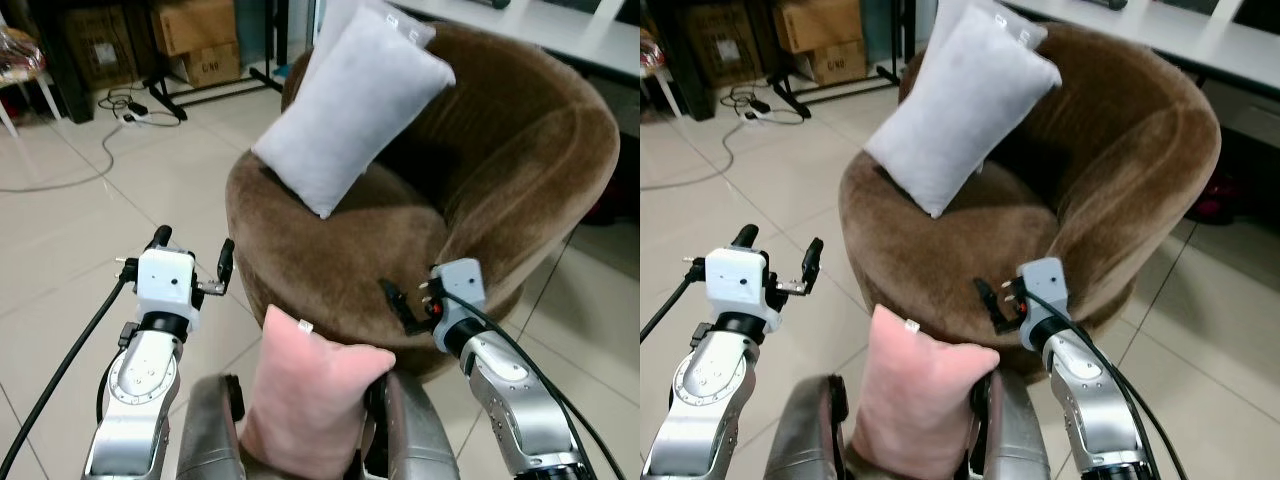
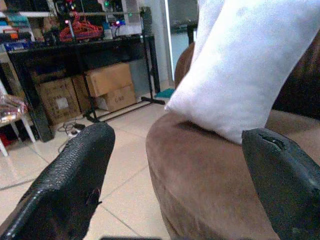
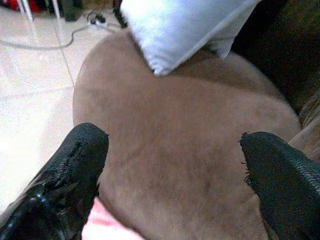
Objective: Move the pillow to the sofa from floor
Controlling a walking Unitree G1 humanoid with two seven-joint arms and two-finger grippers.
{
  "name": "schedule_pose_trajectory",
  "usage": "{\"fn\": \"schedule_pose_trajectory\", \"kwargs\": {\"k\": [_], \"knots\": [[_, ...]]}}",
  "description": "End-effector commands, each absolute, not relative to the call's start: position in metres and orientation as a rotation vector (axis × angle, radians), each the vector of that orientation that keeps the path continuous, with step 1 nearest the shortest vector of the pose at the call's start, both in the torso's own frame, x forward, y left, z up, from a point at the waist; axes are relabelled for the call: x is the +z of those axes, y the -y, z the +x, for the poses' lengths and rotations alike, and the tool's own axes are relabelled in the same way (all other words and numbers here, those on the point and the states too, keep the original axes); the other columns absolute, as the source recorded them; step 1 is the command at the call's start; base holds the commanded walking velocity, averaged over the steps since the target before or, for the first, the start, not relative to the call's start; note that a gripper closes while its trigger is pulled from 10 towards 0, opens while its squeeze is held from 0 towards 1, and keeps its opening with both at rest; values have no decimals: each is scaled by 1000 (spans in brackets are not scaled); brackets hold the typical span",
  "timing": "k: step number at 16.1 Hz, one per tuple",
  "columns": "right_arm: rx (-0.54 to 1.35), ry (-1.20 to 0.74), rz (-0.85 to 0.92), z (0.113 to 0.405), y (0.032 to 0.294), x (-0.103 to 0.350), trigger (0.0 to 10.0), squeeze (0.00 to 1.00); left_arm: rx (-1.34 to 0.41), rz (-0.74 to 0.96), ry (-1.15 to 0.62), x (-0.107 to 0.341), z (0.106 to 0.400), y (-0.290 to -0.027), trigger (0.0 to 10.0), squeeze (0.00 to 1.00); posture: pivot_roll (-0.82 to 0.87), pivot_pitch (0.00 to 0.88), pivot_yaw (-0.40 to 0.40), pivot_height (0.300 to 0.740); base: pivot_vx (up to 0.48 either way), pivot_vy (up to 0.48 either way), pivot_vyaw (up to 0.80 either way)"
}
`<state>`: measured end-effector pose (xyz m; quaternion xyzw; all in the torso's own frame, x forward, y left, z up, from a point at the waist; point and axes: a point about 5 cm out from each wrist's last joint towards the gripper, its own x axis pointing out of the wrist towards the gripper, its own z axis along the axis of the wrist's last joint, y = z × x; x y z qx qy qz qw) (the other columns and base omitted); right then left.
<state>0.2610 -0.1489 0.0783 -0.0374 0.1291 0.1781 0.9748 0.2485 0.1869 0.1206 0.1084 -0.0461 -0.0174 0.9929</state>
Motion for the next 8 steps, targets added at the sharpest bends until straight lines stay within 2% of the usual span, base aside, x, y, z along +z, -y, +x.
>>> {"fn": "schedule_pose_trajectory", "kwargs": {"k": [1,3,4,5,8], "knots": [[387,-270,-100,263,150,78,10000,0,-57,222,82,119,247,-182,10000,573,66,0,-75,486,0,0,0],[451,-274,-130,264,149,77,10000,0,-54,217,71,115,243,-180,10000,569,68,0,-91,486,0,0,0],[484,-281,-117,268,150,76,10000,757,-55,211,54,110,240,-177,10000,569,67,0,-102,486,0,0,0],[513,-282,-133,270,150,75,10000,1000,-56,208,40,106,236,-176,10000,569,63,0,-106,486,0,0,0],[635,-331,-197,279,139,66,10000,1000,-51,231,-24,93,215,-182,10000,573,74,0,-137,486,0,0,0]]}}
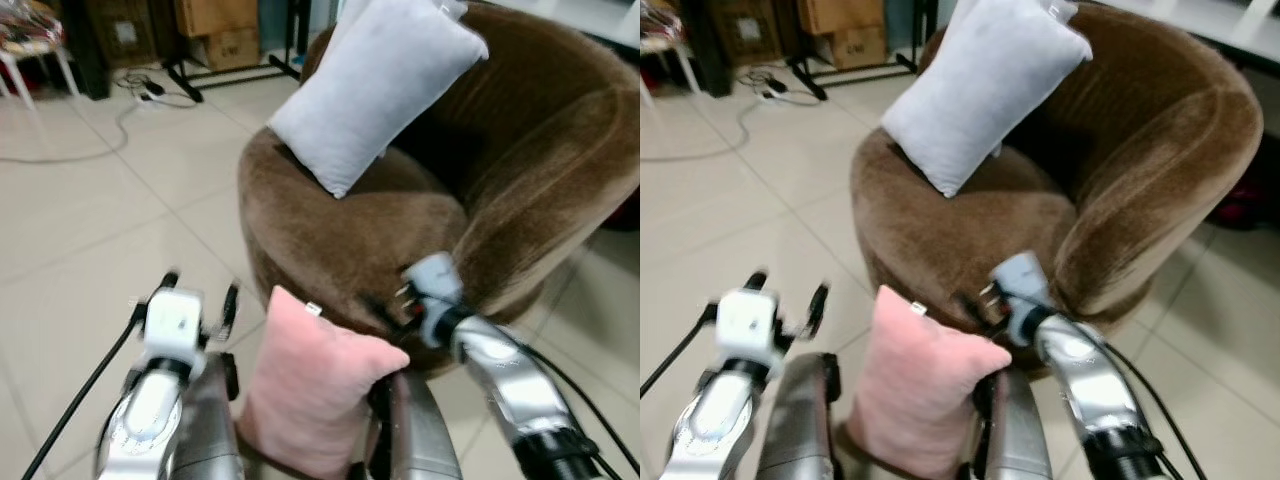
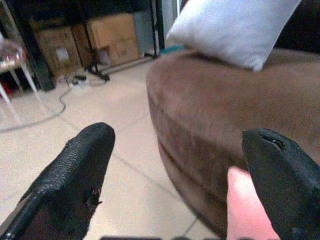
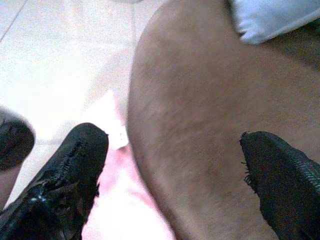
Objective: Move the pillow to the sofa from floor
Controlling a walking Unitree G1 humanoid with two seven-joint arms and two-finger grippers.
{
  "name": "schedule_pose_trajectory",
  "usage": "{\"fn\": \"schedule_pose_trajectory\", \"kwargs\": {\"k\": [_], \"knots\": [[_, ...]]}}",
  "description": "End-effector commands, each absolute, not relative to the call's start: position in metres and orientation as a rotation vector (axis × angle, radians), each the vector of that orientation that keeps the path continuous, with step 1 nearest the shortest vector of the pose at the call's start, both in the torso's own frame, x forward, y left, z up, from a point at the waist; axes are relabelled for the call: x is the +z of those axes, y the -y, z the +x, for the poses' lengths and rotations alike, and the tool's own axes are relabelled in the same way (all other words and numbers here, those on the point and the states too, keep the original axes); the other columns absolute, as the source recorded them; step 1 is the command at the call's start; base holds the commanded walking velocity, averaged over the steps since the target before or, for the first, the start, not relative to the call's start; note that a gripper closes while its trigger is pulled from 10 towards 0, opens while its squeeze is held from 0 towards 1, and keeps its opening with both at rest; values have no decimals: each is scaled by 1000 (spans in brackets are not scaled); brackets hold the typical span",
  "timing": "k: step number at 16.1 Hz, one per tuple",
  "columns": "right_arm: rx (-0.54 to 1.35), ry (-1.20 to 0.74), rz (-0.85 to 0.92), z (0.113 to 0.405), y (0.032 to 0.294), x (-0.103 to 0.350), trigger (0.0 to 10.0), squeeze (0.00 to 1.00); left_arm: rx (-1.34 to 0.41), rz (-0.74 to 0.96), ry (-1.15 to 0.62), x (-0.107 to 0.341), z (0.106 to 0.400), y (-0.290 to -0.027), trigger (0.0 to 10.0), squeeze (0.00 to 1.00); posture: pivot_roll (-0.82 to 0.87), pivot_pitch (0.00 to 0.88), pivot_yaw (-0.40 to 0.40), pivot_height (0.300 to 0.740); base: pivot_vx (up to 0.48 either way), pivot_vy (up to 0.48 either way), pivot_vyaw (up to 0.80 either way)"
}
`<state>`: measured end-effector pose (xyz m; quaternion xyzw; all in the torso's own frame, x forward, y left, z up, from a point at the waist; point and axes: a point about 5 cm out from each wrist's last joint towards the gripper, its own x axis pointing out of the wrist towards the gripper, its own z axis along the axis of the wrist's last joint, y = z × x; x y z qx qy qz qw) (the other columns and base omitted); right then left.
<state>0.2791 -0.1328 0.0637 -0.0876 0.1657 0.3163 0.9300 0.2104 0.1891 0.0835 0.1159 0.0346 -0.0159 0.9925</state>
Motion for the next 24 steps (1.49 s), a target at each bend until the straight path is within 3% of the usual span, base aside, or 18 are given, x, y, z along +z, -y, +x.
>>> {"fn": "schedule_pose_trajectory", "kwargs": {"k": [1,4,8,10,11,21,22,23,24], "knots": [[667,-372,-199,283,132,58,10000,1000,-25,254,-49,89,209,-191,10000,573,84,0,-146,486,0,0,0],[761,-485,-235,285,111,28,10000,1000,-32,307,-57,101,199,-208,10000,576,153,0,-153,486,0,0,0],[758,-576,-323,282,98,6,10000,1000,-178,246,-91,106,192,-201,10000,584,175,3,-124,486,0,0,0],[690,-623,-358,284,99,-3,10000,984,-247,292,-131,104,190,-200,10000,580,177,36,-107,486,0,0,0],[647,-639,-342,285,100,-6,10000,0,-270,302,-141,104,190,-199,10000,584,177,50,-97,486,0,0,0],[521,-681,-343,274,97,-23,10000,0,-519,320,-227,113,174,-190,10000,584,194,122,30,486,0,0,0],[519,-680,-328,273,94,-24,4471,0,-566,332,-258,111,170,-190,10000,580,196,123,41,486,0,0,0],[517,-673,-316,273,92,-23,0,0,-608,354,-285,108,165,-191,10000,584,195,122,42,486,0,0,0],[517,-672,-315,273,91,-23,0,0,-613,357,-289,108,165,-191,10000,584,195,122,42,486,0,0,0]]}}
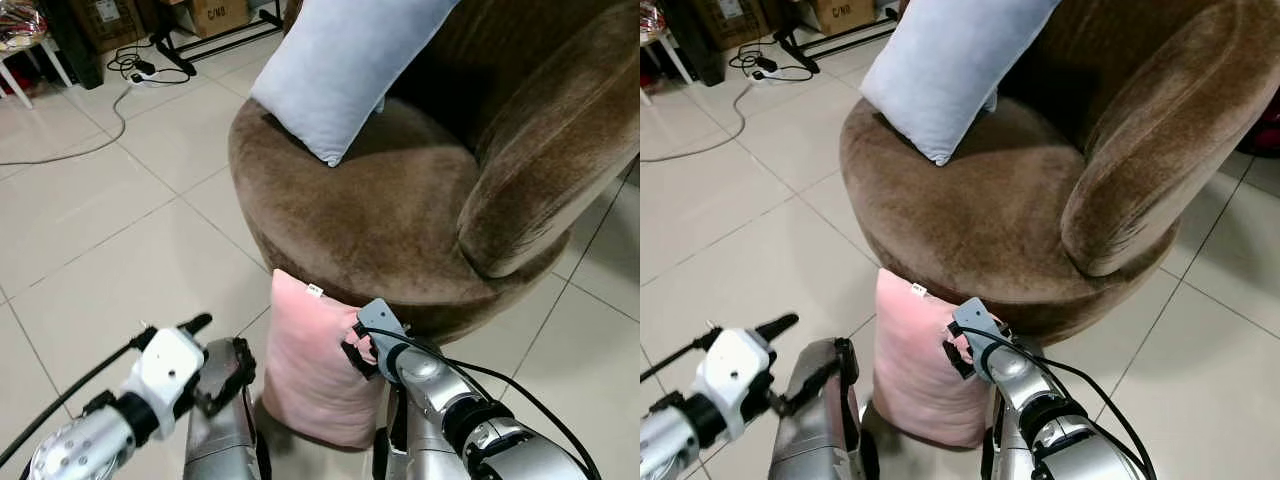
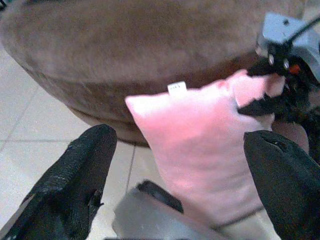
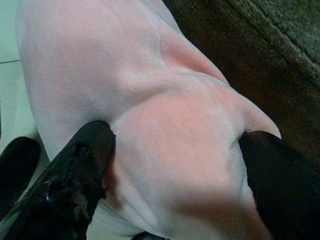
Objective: Move the pillow to the sofa from floor
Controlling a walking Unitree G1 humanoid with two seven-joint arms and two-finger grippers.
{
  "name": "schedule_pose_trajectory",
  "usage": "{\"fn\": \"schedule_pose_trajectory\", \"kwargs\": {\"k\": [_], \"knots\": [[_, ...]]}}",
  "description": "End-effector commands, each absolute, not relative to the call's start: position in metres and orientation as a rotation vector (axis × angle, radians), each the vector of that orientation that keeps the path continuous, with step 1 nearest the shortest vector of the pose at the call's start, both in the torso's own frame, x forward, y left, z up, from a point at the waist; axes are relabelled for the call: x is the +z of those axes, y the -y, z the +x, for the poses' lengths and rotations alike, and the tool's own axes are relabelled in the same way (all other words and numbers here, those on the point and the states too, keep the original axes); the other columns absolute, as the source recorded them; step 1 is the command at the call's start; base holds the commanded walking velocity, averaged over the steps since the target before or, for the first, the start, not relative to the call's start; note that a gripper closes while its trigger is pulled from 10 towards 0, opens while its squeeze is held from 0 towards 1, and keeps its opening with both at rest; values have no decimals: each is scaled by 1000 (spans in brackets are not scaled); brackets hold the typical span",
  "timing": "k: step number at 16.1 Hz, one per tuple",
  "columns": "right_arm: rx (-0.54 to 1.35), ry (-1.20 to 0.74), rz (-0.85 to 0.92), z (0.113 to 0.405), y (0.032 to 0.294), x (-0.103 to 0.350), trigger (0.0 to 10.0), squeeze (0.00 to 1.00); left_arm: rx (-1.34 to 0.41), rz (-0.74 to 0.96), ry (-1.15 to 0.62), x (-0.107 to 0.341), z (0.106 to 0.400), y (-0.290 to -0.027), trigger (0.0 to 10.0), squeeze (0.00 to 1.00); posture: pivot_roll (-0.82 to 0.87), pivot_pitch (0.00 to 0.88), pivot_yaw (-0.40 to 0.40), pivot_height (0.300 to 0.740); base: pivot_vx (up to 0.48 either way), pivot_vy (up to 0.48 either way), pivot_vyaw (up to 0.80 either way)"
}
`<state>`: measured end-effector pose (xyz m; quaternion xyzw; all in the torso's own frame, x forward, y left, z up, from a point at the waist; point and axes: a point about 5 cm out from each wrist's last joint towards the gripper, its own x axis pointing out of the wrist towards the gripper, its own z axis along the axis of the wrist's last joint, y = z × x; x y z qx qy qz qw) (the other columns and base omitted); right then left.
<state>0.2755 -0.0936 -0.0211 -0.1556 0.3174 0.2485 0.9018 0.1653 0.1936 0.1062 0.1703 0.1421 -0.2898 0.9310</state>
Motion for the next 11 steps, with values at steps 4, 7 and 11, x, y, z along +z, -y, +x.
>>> {"fn": "schedule_pose_trajectory", "kwargs": {"k": [4,7,11], "knots": [[556,-661,-317,274,85,-21,0,0,-643,335,-398,99,156,-194,10000,592,198,115,31,486,0,0,0],[568,-657,-325,275,83,-20,0,0,-656,354,-425,95,151,-198,10000,592,200,108,26,486,0,0,0],[582,-653,-325,275,79,-20,0,0,-642,363,-429,96,154,-201,10000,592,209,104,21,486,0,0,0]]}}
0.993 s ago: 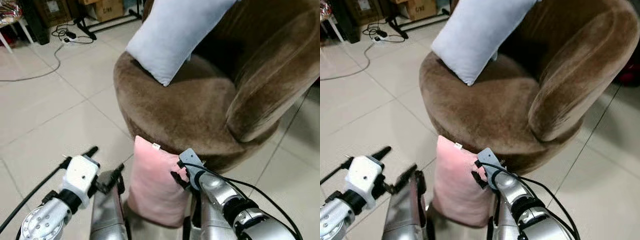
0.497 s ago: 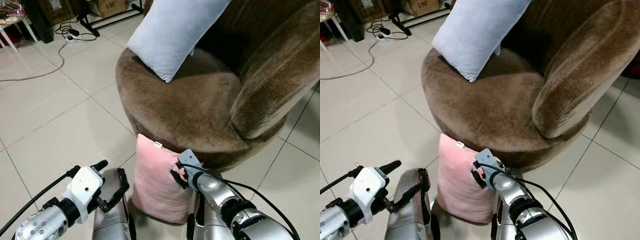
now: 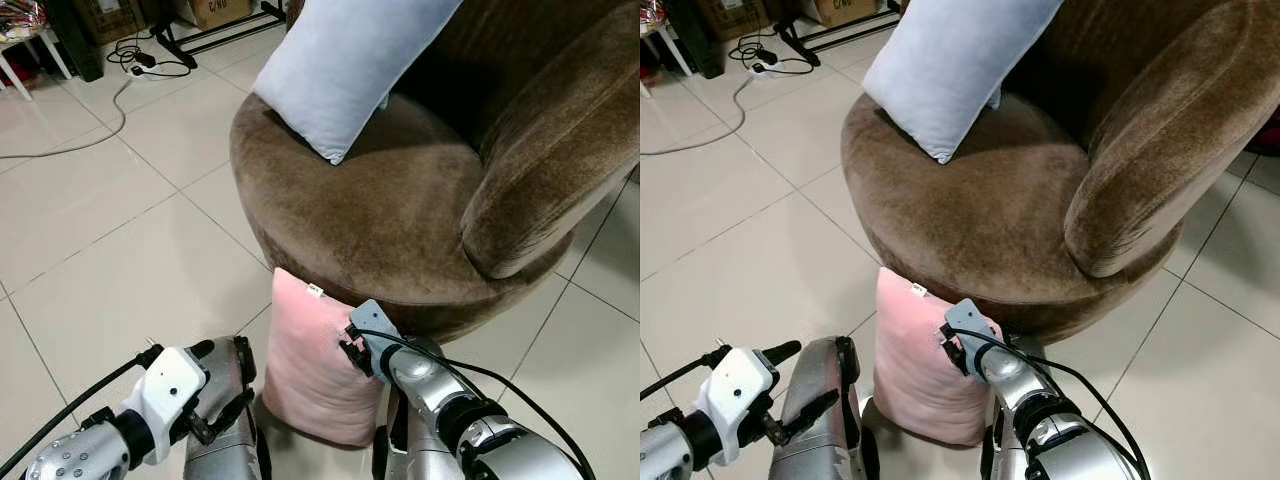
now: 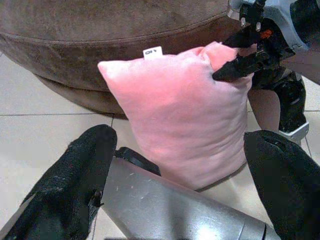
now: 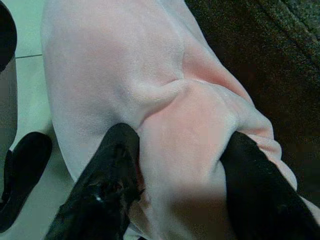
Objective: Move the pillow to the sofa from floor
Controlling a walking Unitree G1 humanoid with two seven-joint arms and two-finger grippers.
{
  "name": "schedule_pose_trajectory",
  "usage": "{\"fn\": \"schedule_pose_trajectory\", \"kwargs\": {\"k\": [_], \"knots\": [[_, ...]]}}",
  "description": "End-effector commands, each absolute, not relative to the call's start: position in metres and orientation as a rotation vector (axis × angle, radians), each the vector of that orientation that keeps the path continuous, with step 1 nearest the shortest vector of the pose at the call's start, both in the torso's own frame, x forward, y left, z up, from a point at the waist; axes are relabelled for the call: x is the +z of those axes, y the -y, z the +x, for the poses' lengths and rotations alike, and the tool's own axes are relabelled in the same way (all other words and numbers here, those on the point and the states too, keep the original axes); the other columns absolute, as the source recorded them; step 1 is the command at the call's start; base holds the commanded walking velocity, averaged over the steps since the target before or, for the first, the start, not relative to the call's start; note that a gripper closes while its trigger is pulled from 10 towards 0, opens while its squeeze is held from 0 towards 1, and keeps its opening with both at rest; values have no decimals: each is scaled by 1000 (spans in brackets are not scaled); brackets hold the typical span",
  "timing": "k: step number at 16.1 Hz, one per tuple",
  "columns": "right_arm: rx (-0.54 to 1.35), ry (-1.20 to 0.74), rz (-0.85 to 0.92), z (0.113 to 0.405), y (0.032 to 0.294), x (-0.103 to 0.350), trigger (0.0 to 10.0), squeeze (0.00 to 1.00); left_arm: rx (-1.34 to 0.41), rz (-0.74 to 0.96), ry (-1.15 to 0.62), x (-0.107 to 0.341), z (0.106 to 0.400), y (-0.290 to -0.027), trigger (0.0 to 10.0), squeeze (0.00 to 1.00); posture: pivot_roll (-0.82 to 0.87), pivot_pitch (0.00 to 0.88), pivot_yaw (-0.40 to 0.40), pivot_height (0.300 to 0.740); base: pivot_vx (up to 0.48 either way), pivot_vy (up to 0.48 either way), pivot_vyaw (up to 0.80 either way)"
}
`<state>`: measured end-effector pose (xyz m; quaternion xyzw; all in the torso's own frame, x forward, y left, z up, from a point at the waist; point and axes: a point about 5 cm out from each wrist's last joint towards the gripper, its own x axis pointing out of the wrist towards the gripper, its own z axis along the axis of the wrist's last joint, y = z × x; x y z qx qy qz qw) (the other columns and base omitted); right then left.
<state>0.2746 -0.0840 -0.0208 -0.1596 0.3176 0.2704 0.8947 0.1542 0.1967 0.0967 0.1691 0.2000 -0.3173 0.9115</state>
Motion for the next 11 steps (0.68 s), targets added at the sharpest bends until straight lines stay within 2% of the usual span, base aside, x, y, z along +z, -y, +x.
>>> {"fn": "schedule_pose_trajectory", "kwargs": {"k": [1,11], "knots": [[583,-652,-323,275,78,-19,0,0,-643,364,-430,96,153,-201,10000,588,208,104,22,486,0,0,0],[589,-646,-300,277,77,-18,0,0,-637,370,-431,92,152,-203,10000,592,214,96,15,486,0,0,0]]}}
